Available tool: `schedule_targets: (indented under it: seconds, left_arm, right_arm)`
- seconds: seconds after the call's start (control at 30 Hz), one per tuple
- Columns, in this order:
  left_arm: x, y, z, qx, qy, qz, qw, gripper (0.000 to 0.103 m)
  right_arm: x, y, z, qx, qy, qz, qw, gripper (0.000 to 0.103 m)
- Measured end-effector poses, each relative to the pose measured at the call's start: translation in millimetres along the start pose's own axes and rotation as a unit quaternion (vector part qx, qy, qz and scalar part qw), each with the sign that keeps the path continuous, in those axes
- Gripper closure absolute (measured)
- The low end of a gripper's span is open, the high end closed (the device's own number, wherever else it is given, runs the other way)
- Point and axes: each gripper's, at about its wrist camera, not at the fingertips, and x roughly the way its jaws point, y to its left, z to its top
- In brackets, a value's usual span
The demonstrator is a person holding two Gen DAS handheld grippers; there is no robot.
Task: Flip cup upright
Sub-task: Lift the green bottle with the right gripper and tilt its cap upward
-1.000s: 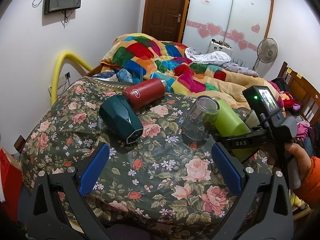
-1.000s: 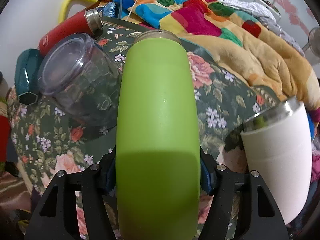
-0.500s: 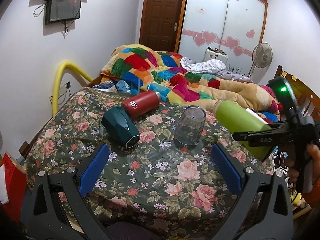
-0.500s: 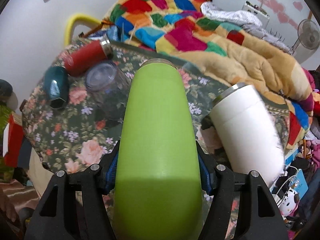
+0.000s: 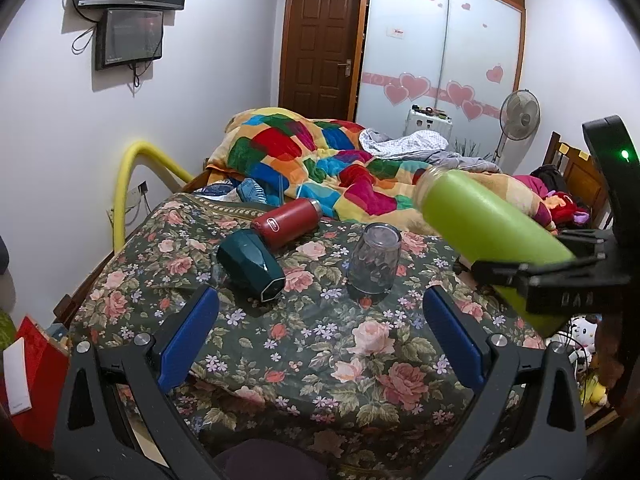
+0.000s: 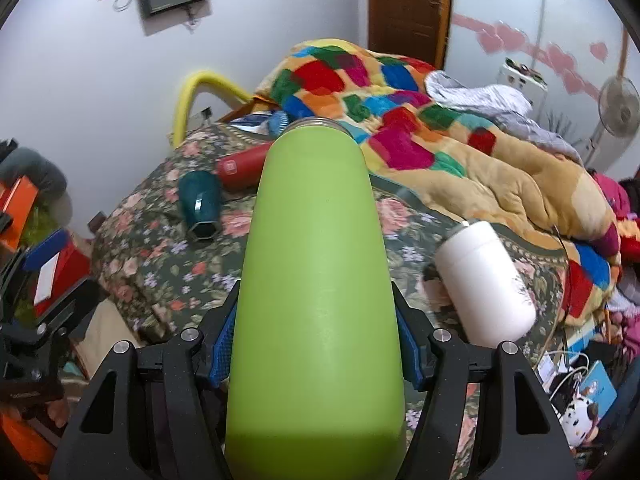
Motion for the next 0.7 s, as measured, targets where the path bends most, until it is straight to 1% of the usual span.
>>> schedule_targets:
  seconds: [0.17,0.4,0.57,0.7]
  left_arm:
    - [-0.6,4.5,-3.9,0.0,0.005,0.01,0.9999,0.0]
    - [10.8,17.9,-10.0,-0.011,0.023,0.023,0.9994,0.0]
    - [27.9,26.8,-14.1,-0.028,0.044,0.022,0.9984,0.0]
    - [44.4,30.0,-18.7,-0.038,0.062,0.022,0.9971,0.0]
  right_arm:
    - [18.0,19.6,-10.4,-0.021,0.011,0.02,1.0,0.041]
    - [78.5,37.9,-23.1,-0.036,0.069,0.034,0.996,0.041]
    - [110.6,41.5,-30.2,-0.037,0.101,0.029,0.994,0.041]
    - [120.6,43.3,-37.0,-0.05,0.113,0.015,0.992,0.041]
